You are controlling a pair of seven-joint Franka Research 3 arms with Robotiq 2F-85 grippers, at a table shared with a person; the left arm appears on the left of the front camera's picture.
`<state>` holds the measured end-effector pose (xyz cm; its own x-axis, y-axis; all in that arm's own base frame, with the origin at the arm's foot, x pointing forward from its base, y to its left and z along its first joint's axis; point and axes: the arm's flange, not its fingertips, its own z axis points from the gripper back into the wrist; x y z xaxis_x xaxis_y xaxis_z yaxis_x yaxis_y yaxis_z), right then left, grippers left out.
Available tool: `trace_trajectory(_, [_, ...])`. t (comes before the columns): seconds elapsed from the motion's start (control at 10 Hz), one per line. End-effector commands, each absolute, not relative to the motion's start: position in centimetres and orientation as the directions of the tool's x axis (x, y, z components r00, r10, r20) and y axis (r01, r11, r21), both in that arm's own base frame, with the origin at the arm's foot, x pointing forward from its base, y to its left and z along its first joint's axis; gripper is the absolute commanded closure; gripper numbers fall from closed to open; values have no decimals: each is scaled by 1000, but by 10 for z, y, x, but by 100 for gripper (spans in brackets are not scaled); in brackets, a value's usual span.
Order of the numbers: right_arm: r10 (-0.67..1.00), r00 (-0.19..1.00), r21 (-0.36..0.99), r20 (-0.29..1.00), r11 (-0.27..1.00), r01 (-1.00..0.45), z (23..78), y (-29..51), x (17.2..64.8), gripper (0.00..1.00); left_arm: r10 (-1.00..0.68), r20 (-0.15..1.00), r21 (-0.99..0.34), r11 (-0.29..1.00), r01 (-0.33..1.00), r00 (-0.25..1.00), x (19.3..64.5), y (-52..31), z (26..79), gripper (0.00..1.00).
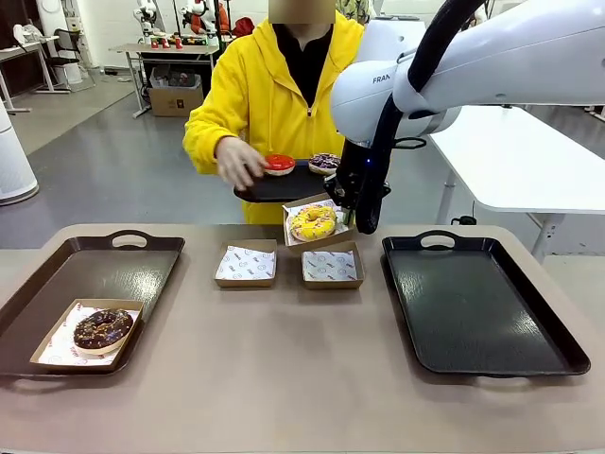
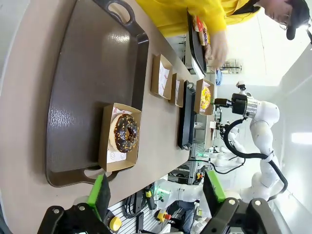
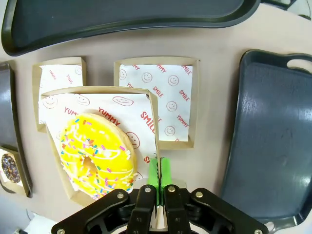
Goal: Individually package the donuts and arrange them on the tray.
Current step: Place the picked Paper togo box on the Handle tray while simultaneously picking up another Paper togo box from the table with the other hand.
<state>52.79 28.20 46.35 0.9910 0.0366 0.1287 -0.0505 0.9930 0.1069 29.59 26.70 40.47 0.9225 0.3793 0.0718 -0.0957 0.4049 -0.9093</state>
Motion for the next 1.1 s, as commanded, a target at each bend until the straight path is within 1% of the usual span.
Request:
trace_trajectory(0.0, [42,991,129,129,990,-58,464,282,529,100,382,88,-917,392,-75,920,293,266,407,0])
trace_trajectory(1.0, [42,991,129,129,990,-58,464,282,529,100,382,88,-917,392,-75,920,293,266,407,0])
